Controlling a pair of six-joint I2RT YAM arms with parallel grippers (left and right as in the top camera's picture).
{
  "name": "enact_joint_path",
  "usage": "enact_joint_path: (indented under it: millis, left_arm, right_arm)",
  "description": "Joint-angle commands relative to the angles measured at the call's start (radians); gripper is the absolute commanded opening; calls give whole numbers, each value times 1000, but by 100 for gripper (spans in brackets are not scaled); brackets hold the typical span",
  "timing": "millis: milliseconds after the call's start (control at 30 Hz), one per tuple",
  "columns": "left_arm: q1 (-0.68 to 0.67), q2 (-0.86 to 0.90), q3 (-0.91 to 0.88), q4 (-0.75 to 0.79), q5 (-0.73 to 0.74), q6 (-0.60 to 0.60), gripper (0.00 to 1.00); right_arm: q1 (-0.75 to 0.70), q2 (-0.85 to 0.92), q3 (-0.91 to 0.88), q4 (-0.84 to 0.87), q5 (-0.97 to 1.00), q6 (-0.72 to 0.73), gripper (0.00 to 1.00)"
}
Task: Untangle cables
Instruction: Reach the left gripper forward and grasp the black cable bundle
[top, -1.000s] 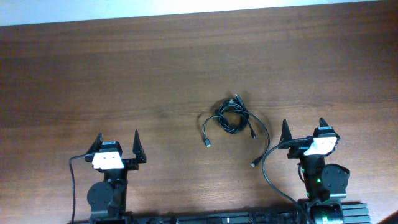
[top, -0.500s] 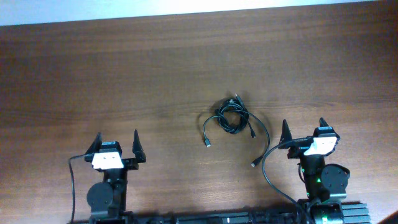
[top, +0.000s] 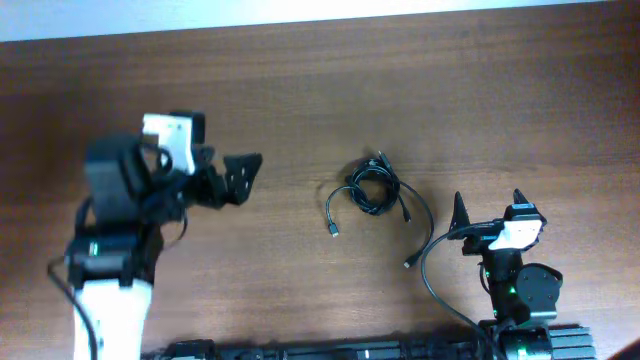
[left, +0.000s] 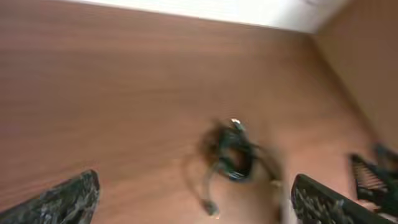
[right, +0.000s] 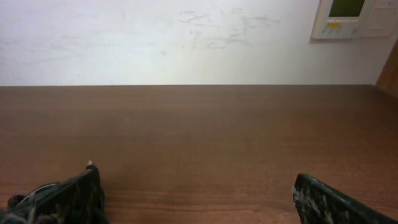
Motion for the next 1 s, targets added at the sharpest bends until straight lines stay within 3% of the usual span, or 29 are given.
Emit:
enact_joint_path:
  millis: [0,100,167,200,233,300,367,500,567,700,867,900,933,967]
  left_arm:
    - [2,180,40,53,270,-3,99]
    - [-39,358,40,95,444,-6,99]
    - [-117,462,40,149,442,-7,100]
    - [-185,492,40,230,264,-142,100]
    - [-243,495,40,275,95,-200,100]
    - [-370,496,77,300,-255,-200,99]
    - [-459,498,105,320,-467,51,99]
    - [-470,589,135,368,-456,174,99]
    - [-472,708,191,338,-315,233,91]
    - [-548,856,195,358,-199,288,84]
    - [-612,1000,195,468,-197,288,53]
    - [-640,1039,195,471,-198,287,27]
    - [-644,1039,198,475,-213,270,18]
    - [-642,1035,211,460,-259,205,1]
  right_arm:
    - [5,-6,-7,-2,5,8,99]
    - [5,-6,-7,-2,5,8,99]
    - [5,-6,-7,-2,5,8,99]
    - [5,-6,-7,-2,5,8,99]
    - [5,-6,-7,-2,5,8,99]
    - [5,-6,-7,-2,5,8,99]
    - [5,-6,-7,-2,5,8,99]
    - [5,-6,-7,-2,5,8,99]
    - [5,-6,-7,-2,5,8,99]
    - [5,-6,-7,-2,5,8,99]
    - [5,-6,-7,-2,5,8,99]
    - [5,-6,-7,-2,5,8,99]
    - [5,-6,-7,-2,5,8,99]
    - [5,-6,-7,-2,5,8,99]
